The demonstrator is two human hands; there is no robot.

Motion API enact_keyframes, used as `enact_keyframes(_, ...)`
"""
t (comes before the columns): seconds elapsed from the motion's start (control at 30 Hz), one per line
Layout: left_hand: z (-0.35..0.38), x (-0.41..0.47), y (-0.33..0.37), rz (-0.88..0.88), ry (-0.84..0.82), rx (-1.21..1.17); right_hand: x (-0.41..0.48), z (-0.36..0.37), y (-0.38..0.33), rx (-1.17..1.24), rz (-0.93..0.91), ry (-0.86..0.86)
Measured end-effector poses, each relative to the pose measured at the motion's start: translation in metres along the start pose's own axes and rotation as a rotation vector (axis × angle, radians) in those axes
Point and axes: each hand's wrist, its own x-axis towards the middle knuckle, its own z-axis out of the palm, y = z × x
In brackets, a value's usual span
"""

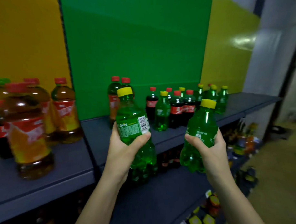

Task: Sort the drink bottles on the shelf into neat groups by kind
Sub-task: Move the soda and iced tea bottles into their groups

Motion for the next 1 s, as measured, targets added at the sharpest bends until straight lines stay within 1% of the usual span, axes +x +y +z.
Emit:
enact_keyframes(0.27,0.155,-0.005,-0.061,-0.083,-0.052,-0.137,0.048,-0.147,0.012,-0.138,-0.05,0.086)
enact_keyframes(0.43,0.223,0.005,-0.093,-0.102,-0.05,-0.12,0.081,-0.209,0.025,-0.164,-0.044,0.14)
enact_keyframes(0.73,0.308,0.056,-0.155,-0.033,-0.07,-0.014,0.155,-0.278,0.061,-0.17,-0.051,0.173)
enact_keyframes(1.0,0.368,0.146,-0.22,0.076,-0.002,0.105,0.269,-0.307,0.115,-0.169,-0.06,0.114)
